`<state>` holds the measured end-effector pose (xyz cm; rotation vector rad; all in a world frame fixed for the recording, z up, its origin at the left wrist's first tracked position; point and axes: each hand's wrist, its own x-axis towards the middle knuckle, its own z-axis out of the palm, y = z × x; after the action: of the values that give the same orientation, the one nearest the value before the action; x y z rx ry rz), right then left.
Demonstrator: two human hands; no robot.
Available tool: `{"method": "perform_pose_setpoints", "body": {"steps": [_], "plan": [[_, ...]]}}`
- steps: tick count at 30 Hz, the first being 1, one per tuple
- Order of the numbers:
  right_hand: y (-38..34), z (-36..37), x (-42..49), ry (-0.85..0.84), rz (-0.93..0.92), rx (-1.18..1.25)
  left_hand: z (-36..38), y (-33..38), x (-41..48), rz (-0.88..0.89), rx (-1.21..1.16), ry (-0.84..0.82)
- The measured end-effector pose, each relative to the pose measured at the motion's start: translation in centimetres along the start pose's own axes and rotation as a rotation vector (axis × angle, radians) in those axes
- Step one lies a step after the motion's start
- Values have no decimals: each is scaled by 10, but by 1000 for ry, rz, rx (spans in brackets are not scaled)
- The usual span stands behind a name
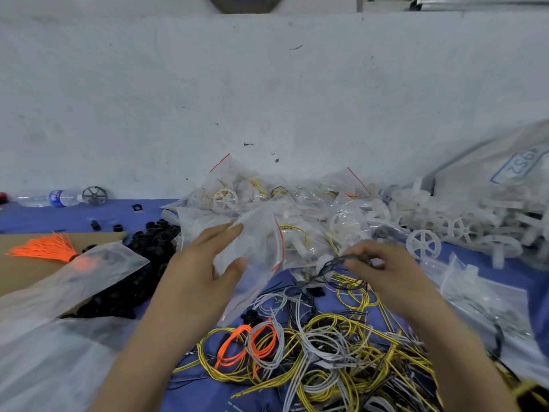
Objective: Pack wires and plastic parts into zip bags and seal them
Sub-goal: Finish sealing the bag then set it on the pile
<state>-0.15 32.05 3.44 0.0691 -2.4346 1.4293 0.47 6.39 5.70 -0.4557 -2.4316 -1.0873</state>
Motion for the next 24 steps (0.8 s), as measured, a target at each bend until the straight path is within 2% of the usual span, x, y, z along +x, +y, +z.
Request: {"method": "perform_pose_setpoints", "body": {"steps": [3,7,10,15,18,21,24], "plan": [[-16,-5,-6,30,28,223,9,5,-1,4,-39,-65],[-36,-4,-16,-42,65,490,17,16,-4,3,-79,-97],[-43,-1,-21,-92,69,484,17,21,-7,29,-93,-86],[-50,8,-24,-153,74,532,20,28,-11,70,-55,-219],[-51,11,-24,-170,71,561,21,31,-12,70,-40,-236],[-53,12,-25,-167,79,587,20,29,-11,110,-42,-227],[-48,10,-22,-101,140,502,18,28,-11,89,-56,-198]]}}
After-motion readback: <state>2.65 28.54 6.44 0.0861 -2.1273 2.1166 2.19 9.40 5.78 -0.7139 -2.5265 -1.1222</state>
